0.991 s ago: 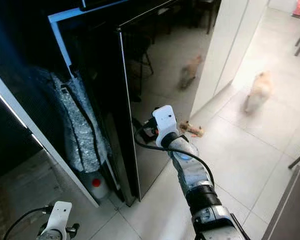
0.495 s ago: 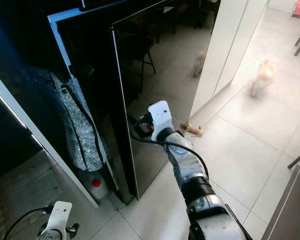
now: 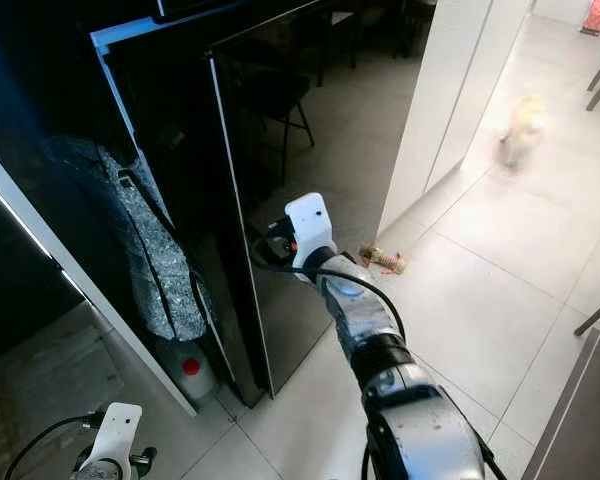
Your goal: Restocking fridge
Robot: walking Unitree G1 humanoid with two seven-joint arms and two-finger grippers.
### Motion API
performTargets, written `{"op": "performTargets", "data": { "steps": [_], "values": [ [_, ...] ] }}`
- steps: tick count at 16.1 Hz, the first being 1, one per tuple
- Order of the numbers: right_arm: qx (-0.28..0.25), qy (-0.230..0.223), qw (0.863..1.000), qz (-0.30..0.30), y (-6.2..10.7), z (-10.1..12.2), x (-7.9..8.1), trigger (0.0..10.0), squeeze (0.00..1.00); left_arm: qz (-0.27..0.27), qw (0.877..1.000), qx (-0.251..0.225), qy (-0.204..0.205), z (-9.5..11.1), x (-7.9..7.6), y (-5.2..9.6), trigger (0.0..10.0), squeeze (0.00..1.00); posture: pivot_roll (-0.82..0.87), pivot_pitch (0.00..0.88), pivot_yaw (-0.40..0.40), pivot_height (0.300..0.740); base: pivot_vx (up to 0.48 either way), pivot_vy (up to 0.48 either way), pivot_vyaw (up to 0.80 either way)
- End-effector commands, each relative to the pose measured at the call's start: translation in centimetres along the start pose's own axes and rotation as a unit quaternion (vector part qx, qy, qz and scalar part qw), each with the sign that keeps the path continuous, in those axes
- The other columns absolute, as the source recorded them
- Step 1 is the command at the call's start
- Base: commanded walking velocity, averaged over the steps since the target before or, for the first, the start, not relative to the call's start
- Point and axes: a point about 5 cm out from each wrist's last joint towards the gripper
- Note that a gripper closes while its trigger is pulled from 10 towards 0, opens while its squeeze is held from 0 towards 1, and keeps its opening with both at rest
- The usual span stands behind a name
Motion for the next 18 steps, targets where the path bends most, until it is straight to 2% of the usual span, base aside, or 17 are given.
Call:
{"op": "performTargets", "data": {
  "steps": [1,9,16,18],
  "values": [
    [-0.013,-0.001,1.0,0.007,-0.5,0.7,0.3,10.0,0.0,0.002,1.0,0.012,-0.003,-0.8,0.3,0.1,10.0,0.0,-0.28,0.017,0.062,0.74,0.0,0.0,0.0],
    [-0.004,-0.018,1.0,0.008,-1.0,0.6,0.4,10.0,0.0,0.002,1.0,0.015,0.001,-1.1,0.1,0.2,10.0,0.0,-0.26,0.037,0.039,0.74,0.0,0.0,0.0],
    [-0.02,-0.043,0.998,0.045,-2.2,2.0,1.8,10.0,0.0,0.01,0.999,0.014,0.029,-1.5,-0.2,0.3,10.0,0.0,-0.21,0.076,-0.022,0.74,0.0,0.0,0.0],
    [-0.031,-0.051,0.997,0.057,-2.6,3.0,2.1,10.0,0.0,0.011,0.999,0.01,0.035,-1.5,-0.3,0.3,10.0,0.0,-0.18,0.088,-0.038,0.74,0.0,0.0,0.0]
  ]
}}
Point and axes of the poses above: a point about 5 cm out from each wrist's last joint towards the gripper, its own y axis pointing back from the gripper into the wrist, its own z axis along the axis of the wrist's last joint, x = y × z, and after that the axes turned 1 degree about -y, right-handed
